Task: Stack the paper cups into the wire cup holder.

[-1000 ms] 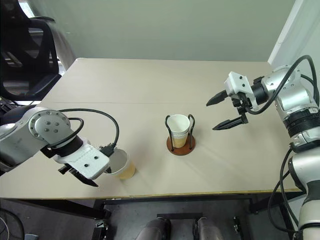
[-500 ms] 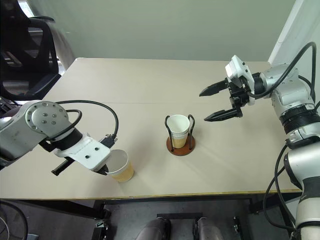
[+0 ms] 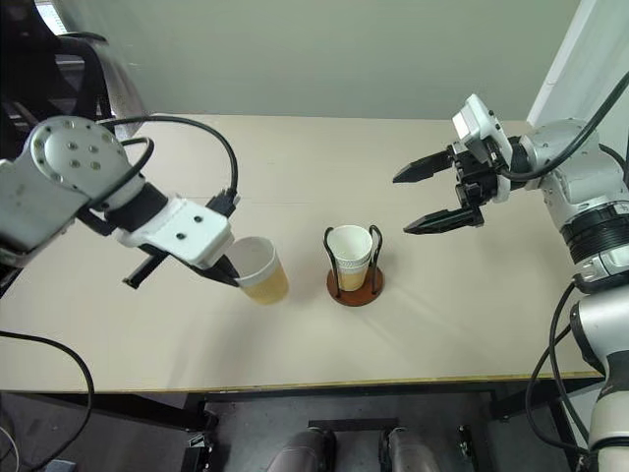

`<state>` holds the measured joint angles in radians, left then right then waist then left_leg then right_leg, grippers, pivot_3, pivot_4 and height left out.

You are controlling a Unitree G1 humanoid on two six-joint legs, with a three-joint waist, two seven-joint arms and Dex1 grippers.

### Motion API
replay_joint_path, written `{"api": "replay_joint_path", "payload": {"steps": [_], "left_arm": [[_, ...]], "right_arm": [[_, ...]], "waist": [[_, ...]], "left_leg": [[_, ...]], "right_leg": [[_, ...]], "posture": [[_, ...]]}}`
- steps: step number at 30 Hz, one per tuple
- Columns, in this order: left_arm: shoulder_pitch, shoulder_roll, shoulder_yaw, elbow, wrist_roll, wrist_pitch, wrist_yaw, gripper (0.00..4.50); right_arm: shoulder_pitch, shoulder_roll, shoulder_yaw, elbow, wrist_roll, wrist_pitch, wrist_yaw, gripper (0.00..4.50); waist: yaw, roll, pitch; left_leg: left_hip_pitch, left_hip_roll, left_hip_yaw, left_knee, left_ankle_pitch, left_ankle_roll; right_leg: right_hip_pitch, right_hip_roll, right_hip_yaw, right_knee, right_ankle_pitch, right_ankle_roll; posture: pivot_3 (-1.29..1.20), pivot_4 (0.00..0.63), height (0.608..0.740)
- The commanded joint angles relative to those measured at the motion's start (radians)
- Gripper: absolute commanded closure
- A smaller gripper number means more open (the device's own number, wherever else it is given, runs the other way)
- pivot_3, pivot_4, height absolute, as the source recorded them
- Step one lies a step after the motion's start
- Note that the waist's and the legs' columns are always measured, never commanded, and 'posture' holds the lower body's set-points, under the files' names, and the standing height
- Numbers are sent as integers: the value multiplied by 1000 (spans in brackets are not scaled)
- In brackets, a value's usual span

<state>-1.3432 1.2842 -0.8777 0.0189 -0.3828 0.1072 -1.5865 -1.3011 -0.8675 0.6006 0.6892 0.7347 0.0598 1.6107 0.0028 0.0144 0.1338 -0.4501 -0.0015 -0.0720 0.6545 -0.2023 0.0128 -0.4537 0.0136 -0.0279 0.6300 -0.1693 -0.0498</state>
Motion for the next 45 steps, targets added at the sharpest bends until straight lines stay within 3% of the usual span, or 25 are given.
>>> {"api": "replay_joint_path", "payload": {"steps": [1, 7, 14, 17, 38, 45], "left_arm": [[-96, -18, -22, 72, -16, -18, -28, 4451], [-232, -61, -100, 220, -6, -81, -28, 4451], [-403, -215, -165, 484, 4, -136, -28, 4451], [-433, -270, -181, 552, 3, -155, -28, 4451], [-507, -564, -122, 793, 37, -242, -28, 4451], [-485, -612, -97, 769, 9, -210, -28, 4451]], "right_arm": [[-11, -14, -11, -33, 26, -4, 4, 0], [-19, -13, -7, -22, 22, -5, 4, 0], [-33, -16, 6, 2, 10, -23, 4, 0], [-40, -18, 12, 13, 6, -31, 4, 0], [-45, -44, 31, 27, -13, -62, 4, 0], [-44, -50, 33, 27, -21, -70, 4, 0]], "waist": [[0, 0, 0], [0, 0, 0], [7, 0, 0], [8, 0, 0], [16, 0, 0], [18, 1, 1]], "left_leg": [[0, 0, 0, 0, 0, 0], [-1, 0, 0, -1, 0, 1], [-2, 0, 0, -1, 1, 3], [-2, 0, 0, -1, 0, 3], [-4, 0, 2, 5, -3, 7], [-4, 0, 3, 10, -5, 10]], "right_leg": [[0, 0, 0, 0, 0, 0], [0, 0, 0, -2, 1, 2], [0, 0, 0, -3, 1, 3], [0, 0, 0, -4, 5, 10], [1, 0, -1, -3, 7, 16], [3, 0, 0, -3, 8, 19]], "posture": [[0, 150, 740], [0, 150, 740], [0, 150, 740], [0, 150, 740], [0, 150, 740], [0, 150, 740]]}}
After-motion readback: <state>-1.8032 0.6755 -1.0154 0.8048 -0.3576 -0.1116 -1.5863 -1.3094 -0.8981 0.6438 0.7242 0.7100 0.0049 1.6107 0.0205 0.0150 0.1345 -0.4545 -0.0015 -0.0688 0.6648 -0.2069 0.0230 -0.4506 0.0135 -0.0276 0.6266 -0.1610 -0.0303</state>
